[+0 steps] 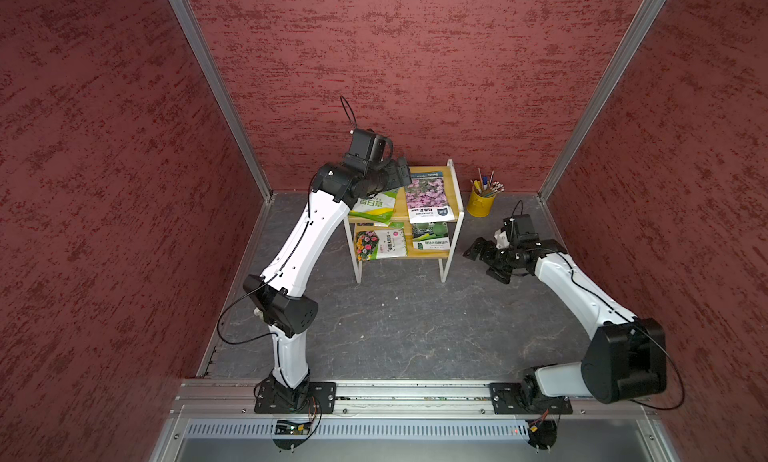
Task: Take the seed bag off the shelf
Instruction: Pick up the seed packet from the shelf.
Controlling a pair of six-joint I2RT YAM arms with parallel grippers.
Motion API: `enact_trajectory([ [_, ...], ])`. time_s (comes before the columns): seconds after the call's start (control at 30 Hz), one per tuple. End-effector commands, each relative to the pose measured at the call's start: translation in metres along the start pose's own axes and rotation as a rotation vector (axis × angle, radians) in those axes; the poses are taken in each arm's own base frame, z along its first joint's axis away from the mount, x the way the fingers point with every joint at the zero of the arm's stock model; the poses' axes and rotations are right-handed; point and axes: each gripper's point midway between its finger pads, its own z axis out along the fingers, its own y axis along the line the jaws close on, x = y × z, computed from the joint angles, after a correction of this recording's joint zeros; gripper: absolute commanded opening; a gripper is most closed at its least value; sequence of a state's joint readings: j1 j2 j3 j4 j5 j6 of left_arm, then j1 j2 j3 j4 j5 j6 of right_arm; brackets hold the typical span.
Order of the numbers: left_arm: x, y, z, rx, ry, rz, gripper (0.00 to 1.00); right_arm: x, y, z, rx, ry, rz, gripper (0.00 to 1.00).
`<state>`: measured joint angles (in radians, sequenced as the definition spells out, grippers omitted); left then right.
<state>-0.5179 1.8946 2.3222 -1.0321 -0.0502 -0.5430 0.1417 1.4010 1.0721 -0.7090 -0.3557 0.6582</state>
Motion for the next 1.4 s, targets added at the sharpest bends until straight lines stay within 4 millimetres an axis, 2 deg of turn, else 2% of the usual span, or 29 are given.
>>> enact_trajectory([
  [0.0,0.02,0.008,-0.003,-0.057,0.051,-0.042,1.0,-0.011,0.01,-0.005,-0.032,-0.033,-0.012,0.98],
  [0.2,0.023,0.0,0.014,-0.05,0.048,-0.073,1.0,-0.012,0.011,-0.005,-0.032,-0.032,-0.017,0.98],
  [0.53,0.005,-0.006,0.033,-0.049,0.003,-0.099,1.0,-0.012,0.014,-0.008,-0.038,-0.029,-0.027,0.98],
  [0.73,-0.014,-0.007,0.002,-0.055,-0.059,-0.083,1.0,-0.011,0.013,-0.005,-0.042,-0.025,-0.024,0.99],
  [0.87,-0.019,0.003,-0.024,-0.091,-0.078,-0.059,1.0,-0.011,0.014,-0.002,-0.05,-0.019,-0.018,0.98],
  [0.97,-0.015,0.018,-0.04,-0.158,-0.077,-0.044,1.0,-0.011,0.015,0.001,-0.064,-0.015,-0.006,0.99],
  [1.13,-0.007,0.03,-0.043,-0.204,-0.066,-0.038,1.0,-0.01,0.017,0.007,-0.082,0.002,0.011,0.99],
  [1.37,0.015,0.031,-0.037,-0.224,-0.009,-0.047,1.0,-0.008,0.014,0.007,-0.072,0.005,0.004,0.99],
])
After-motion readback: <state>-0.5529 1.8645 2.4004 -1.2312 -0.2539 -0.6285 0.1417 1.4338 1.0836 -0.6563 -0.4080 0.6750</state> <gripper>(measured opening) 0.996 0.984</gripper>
